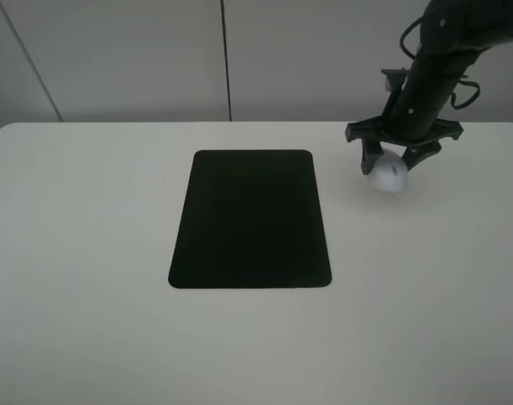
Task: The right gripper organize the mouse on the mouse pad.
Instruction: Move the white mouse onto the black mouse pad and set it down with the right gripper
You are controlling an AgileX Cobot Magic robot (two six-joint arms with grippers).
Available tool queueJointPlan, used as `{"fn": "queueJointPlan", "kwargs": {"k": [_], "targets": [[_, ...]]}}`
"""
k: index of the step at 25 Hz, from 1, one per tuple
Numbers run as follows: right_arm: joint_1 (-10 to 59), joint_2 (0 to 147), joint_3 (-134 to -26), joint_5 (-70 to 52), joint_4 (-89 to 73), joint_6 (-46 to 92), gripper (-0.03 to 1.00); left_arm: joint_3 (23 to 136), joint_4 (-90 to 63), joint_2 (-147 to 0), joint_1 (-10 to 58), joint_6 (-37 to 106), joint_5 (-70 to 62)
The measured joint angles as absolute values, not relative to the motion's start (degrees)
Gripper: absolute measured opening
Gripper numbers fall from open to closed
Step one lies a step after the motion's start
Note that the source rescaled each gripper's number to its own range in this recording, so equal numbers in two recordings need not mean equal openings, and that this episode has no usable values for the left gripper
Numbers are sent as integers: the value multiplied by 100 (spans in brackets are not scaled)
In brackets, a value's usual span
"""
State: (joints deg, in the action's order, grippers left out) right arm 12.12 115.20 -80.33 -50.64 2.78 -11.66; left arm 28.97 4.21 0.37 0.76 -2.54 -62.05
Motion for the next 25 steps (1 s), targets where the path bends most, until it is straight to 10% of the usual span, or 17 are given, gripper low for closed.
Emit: {"fn": "queueJointPlan", "kwargs": {"k": [25], "targets": [[3222, 12452, -9716, -4873, -39, -1989, 1, 2897, 421, 37, 76, -254, -6205]]}}
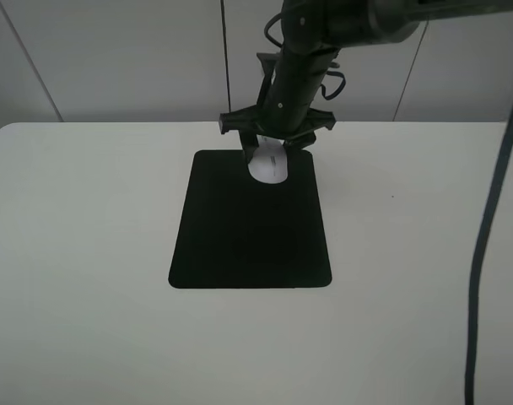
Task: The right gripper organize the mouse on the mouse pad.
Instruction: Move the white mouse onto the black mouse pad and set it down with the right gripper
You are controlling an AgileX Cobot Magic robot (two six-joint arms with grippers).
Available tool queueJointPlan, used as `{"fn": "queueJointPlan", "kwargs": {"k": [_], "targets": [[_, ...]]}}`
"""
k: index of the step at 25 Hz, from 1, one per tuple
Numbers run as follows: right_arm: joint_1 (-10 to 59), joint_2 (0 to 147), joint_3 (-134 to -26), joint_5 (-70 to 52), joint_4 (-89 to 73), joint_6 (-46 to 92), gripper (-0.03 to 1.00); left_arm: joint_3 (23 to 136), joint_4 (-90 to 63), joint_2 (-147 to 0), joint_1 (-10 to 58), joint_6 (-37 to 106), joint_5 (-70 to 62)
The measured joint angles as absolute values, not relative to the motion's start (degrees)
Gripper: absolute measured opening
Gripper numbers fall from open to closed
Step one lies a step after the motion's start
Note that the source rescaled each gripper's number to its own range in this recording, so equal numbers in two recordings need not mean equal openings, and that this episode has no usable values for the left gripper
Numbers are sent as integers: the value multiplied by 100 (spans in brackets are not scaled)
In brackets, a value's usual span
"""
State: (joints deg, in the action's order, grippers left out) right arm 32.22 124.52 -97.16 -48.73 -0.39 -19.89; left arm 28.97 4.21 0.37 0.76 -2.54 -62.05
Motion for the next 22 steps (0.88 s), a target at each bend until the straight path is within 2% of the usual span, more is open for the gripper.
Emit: {"fn": "queueJointPlan", "kwargs": {"k": [8, 22], "targets": [[3305, 13162, -10334, -5135, 0, -2474, 1, 2897, 421, 37, 76, -254, -6205], [3438, 13479, -10422, -5031, 552, -3001, 1, 2897, 421, 37, 76, -254, -6205]]}}
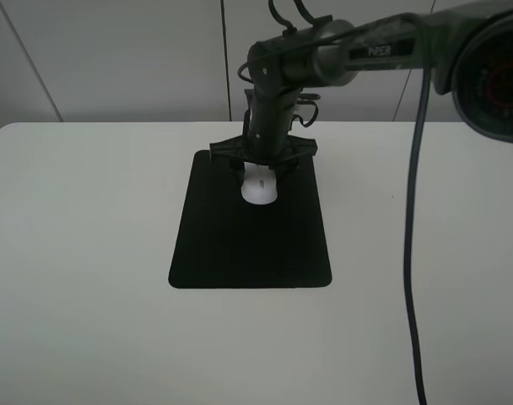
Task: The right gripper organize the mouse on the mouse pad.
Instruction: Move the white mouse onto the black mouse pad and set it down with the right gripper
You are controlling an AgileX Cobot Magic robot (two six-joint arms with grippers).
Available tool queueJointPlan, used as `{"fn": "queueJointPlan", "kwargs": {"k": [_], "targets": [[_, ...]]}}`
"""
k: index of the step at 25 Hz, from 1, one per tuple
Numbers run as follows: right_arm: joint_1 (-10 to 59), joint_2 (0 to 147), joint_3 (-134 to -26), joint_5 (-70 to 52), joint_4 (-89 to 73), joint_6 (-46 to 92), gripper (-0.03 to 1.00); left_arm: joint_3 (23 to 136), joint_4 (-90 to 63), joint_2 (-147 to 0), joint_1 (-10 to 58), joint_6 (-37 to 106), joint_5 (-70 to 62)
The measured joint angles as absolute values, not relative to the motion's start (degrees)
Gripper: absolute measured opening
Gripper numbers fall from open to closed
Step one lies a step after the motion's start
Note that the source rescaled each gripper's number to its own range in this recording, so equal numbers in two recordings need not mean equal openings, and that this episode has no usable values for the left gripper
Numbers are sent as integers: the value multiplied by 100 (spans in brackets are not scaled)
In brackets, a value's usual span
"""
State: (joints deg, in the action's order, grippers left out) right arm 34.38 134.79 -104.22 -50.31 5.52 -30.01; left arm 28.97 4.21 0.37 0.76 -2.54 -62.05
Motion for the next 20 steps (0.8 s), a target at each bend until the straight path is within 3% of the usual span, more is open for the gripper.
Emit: {"fn": "queueJointPlan", "kwargs": {"k": [20], "targets": [[3561, 13622, -10422, -4919, 748, -3181, 1, 2897, 421, 37, 76, -254, -6205]]}}
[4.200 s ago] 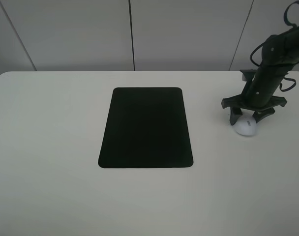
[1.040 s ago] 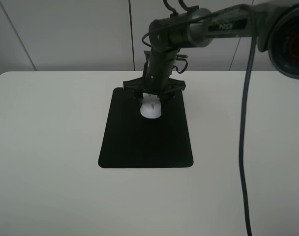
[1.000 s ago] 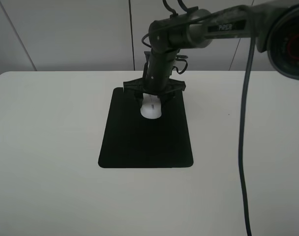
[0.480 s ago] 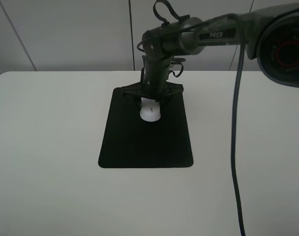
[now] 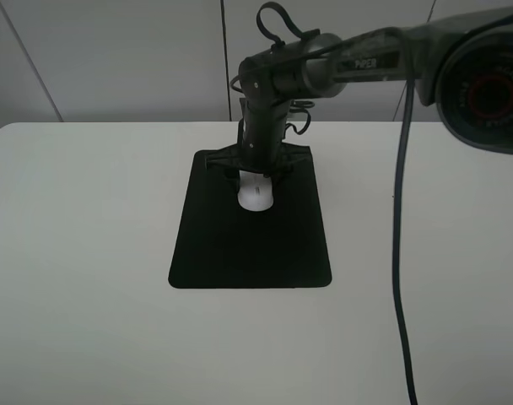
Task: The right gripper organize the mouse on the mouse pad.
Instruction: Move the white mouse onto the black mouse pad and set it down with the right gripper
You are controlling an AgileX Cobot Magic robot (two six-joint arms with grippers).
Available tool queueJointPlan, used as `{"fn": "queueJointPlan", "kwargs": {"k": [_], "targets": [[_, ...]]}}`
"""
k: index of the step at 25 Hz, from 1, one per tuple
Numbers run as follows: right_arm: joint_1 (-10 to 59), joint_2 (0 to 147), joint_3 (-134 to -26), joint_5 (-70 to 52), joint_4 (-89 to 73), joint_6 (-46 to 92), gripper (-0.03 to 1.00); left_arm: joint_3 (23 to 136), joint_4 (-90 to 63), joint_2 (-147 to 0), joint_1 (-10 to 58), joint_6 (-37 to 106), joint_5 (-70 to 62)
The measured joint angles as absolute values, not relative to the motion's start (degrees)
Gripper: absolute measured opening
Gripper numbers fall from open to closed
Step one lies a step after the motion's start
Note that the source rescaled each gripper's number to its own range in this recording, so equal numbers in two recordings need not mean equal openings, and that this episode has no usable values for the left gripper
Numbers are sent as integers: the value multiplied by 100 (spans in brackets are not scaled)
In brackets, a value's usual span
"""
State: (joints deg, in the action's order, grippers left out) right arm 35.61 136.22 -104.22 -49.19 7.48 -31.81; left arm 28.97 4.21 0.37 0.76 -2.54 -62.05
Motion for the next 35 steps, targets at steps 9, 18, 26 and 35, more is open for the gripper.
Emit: {"fn": "queueJointPlan", "kwargs": {"k": [9, 18, 26, 35], "targets": [[3561, 13755, -10422, -4938, 814, -3259, 1, 2897, 421, 37, 76, -254, -6205], [3561, 13766, -10422, -4938, 841, -3330, 1, 2897, 421, 37, 76, -254, -6205], [3561, 13766, -10422, -4956, 841, -3336, 1, 2897, 421, 37, 76, -254, -6205], [3561, 13687, -10422, -5059, 858, -3336, 34, 2897, 421, 37, 76, -254, -6205]]}}
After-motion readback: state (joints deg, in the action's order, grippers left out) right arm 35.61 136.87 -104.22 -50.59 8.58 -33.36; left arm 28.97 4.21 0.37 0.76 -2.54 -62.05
